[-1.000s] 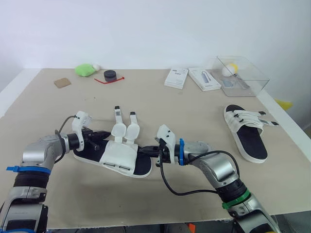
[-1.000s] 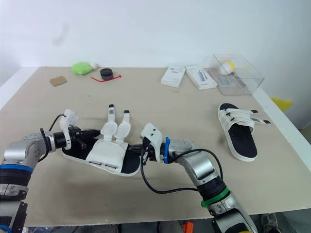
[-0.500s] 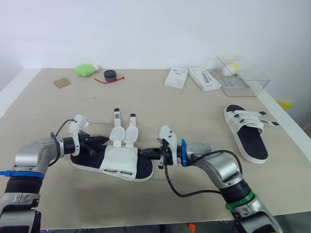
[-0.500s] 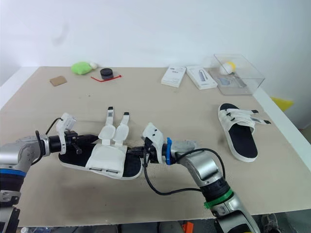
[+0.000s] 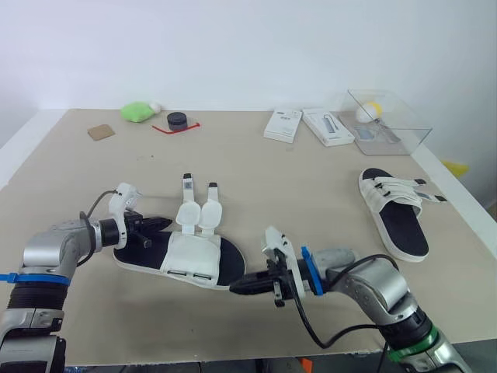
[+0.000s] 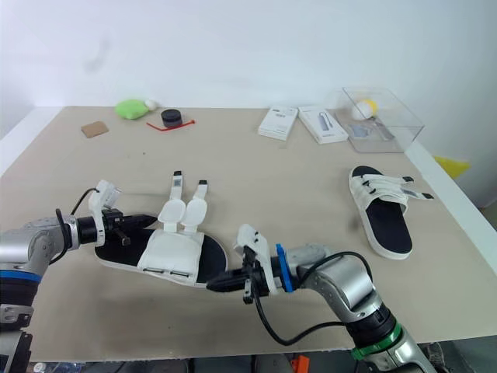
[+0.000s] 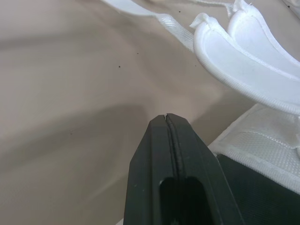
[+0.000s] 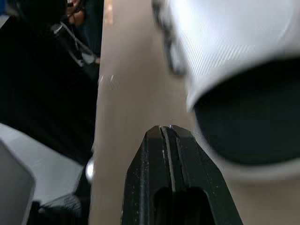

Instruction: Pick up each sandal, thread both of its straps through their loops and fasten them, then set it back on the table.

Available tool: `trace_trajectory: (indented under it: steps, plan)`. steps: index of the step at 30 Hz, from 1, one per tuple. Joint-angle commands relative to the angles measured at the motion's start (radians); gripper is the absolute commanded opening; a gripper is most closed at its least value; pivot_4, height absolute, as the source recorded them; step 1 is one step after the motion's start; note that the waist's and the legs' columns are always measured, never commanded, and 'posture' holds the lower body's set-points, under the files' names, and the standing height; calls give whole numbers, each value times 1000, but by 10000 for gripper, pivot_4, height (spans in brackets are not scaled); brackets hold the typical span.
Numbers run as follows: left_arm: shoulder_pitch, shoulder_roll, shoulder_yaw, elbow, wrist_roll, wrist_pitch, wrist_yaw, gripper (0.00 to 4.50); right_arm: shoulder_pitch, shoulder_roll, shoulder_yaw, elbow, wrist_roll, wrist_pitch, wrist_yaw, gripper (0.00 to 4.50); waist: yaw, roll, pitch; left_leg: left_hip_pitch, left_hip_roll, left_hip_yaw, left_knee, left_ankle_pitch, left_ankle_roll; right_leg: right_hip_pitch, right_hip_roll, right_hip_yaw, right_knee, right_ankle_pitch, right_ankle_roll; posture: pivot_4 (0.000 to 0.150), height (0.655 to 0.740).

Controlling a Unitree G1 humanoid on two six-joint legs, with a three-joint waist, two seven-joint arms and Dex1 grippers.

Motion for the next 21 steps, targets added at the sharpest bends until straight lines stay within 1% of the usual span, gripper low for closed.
trace_trajectory:
  steps: [1, 7, 21]
  plan:
    - [-1, 5, 17, 5, 3, 6, 2, 0, -13, -16, 18, -13, -15, -10, -5, 122, 0, 0, 0, 0, 0, 0, 0, 0, 0, 0, 0, 0, 0, 0, 0, 1500, 7400]
    - [6, 8, 24, -3, -2, 10, -2, 0, -40, 9, 40, 52, -79, -48, -47, 122, 0, -1, -1, 0, 0, 0, 1, 0, 0, 0, 0, 0, 0, 0, 0, 1500, 7400]
    - [54, 37, 30, -62, -28, 38, -33, 0, -59, 31, -9, 88, -83, -81, -68, 122, -1, -1, -1, 0, 0, 0, 0, 0, 0, 0, 0, 0, 0, 0, 0, 1500, 7400]
